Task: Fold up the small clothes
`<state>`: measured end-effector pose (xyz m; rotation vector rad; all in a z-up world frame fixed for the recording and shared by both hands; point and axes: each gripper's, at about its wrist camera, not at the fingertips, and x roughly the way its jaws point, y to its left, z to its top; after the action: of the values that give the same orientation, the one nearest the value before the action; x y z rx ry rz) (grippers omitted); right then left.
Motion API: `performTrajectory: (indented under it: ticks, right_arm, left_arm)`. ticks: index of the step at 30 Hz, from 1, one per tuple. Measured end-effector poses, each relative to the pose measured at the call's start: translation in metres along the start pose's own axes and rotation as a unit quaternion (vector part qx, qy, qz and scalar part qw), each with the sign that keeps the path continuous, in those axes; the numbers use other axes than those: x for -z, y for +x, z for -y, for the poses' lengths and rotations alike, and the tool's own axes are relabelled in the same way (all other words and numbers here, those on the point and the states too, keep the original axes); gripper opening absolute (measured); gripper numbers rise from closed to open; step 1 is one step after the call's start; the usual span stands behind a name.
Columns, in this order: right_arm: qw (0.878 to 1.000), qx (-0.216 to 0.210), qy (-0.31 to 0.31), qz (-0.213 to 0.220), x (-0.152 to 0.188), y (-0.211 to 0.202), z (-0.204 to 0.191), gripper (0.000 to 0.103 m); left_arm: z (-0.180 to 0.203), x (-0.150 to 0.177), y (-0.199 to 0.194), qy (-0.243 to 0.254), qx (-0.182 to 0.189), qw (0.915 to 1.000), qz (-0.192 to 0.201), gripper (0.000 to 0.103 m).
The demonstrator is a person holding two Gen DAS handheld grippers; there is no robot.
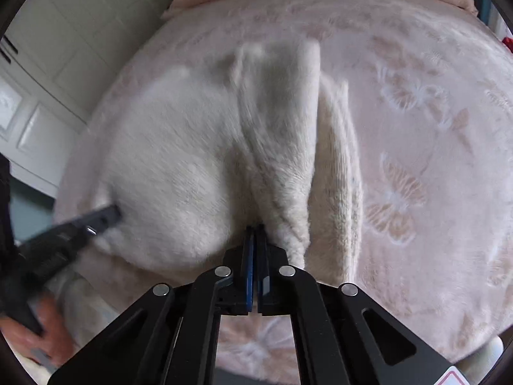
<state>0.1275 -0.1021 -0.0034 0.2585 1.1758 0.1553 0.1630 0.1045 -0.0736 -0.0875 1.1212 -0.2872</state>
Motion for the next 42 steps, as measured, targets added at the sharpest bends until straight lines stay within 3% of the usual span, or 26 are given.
performTrajectory:
  ticks: [3, 5, 6, 7, 10, 15, 16, 19, 23, 26, 28, 34, 42]
  right_arm:
    - [0.999, 0.009, -0.029, 0.034, -0.007, -0.026, -0.015, 0.002]
    - [0.998, 0.038, -0.047, 0.013, -0.001, -0.01, -0.016, 0.001]
    - [0.997, 0.049, -0.049, -0.018, 0.006, 0.013, -0.012, 0.0]
    - [0.998, 0.045, -0.041, -0.029, 0.012, 0.027, -0.007, 0.0]
    - [0.998, 0.046, -0.043, -0.005, 0.013, 0.01, -0.018, 0.0]
    - [0.995, 0.054, -0.047, 0.063, 0.017, -0.042, -0.029, 0.009]
    - [0.995, 0.059, -0.042, 0.074, 0.021, -0.051, -0.028, 0.01]
    - [0.994, 0.061, -0.023, 0.088, 0.024, -0.061, -0.018, 0.02]
    - [0.991, 0.077, -0.008, 0.109, 0.043, -0.081, -0.003, 0.034]
    - [0.989, 0.086, 0.007, 0.118, 0.058, -0.086, 0.003, 0.041]
    - [0.988, 0.093, 0.018, 0.126, 0.068, -0.089, 0.007, 0.058]
    - [0.982, 0.116, 0.031, 0.149, 0.093, -0.099, 0.01, 0.07]
    - [0.983, 0.115, 0.033, 0.141, 0.121, -0.103, 0.011, 0.074]
  left_arm:
    - [0.006, 0.001, -0.006, 0.018, -0.014, 0.9997, -0.002, 0.006]
    - [0.005, 0.002, -0.003, 0.016, -0.017, 0.9997, -0.001, 0.006]
    - [0.006, 0.004, -0.003, 0.016, -0.019, 0.9997, 0.0, 0.006]
    - [0.008, 0.001, 0.001, 0.016, -0.02, 0.9997, -0.002, 0.006]
    - [0.016, 0.001, -0.002, 0.029, -0.04, 0.9988, 0.003, 0.006]
    - [0.023, 0.006, -0.022, 0.021, -0.038, 0.999, 0.008, 0.006]
    - [0.025, 0.007, -0.027, 0.023, -0.04, 0.9989, 0.01, 0.012]
    - [0.034, 0.013, -0.048, 0.028, -0.054, 0.997, 0.047, 0.05]
    - [0.053, 0.025, -0.074, 0.047, -0.087, 0.9898, 0.103, 0.067]
    - [0.064, 0.034, -0.085, 0.049, -0.087, 0.9882, 0.116, 0.077]
    - [0.07, 0.041, -0.089, 0.05, -0.092, 0.9866, 0.125, 0.081]
    - [0.089, 0.066, -0.093, 0.082, -0.119, 0.9799, 0.137, 0.089]
    - [0.099, 0.095, -0.096, 0.071, -0.103, 0.9823, 0.14, 0.091]
